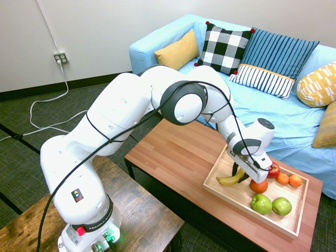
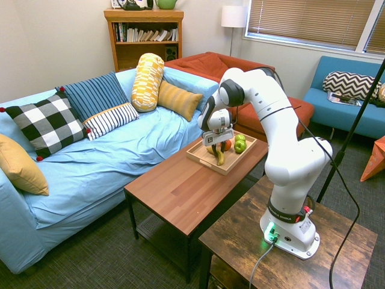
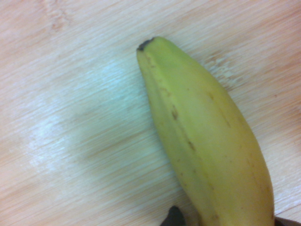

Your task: Put banana in the tray

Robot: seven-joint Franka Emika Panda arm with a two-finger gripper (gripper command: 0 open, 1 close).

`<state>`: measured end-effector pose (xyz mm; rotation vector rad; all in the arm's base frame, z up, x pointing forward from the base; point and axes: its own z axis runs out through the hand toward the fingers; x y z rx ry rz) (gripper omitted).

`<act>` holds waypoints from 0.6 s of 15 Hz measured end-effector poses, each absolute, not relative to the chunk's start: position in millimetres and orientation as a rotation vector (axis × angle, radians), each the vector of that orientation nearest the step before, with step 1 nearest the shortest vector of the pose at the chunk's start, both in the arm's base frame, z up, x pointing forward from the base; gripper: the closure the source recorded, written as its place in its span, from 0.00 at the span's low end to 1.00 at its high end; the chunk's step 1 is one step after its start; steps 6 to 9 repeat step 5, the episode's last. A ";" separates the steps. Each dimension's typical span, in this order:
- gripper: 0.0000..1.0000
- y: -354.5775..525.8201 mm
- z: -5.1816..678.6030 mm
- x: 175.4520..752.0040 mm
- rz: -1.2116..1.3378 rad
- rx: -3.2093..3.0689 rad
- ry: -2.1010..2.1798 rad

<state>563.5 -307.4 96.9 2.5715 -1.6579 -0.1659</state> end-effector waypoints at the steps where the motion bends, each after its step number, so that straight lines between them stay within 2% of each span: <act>1: 0.00 -306.8 97.7 564.1 -0.161 2.578 -1.651; 5: 0.00 -293.6 130.2 569.0 -0.105 2.616 -1.624; 9: 0.00 -293.6 130.2 569.0 -0.105 2.616 -1.624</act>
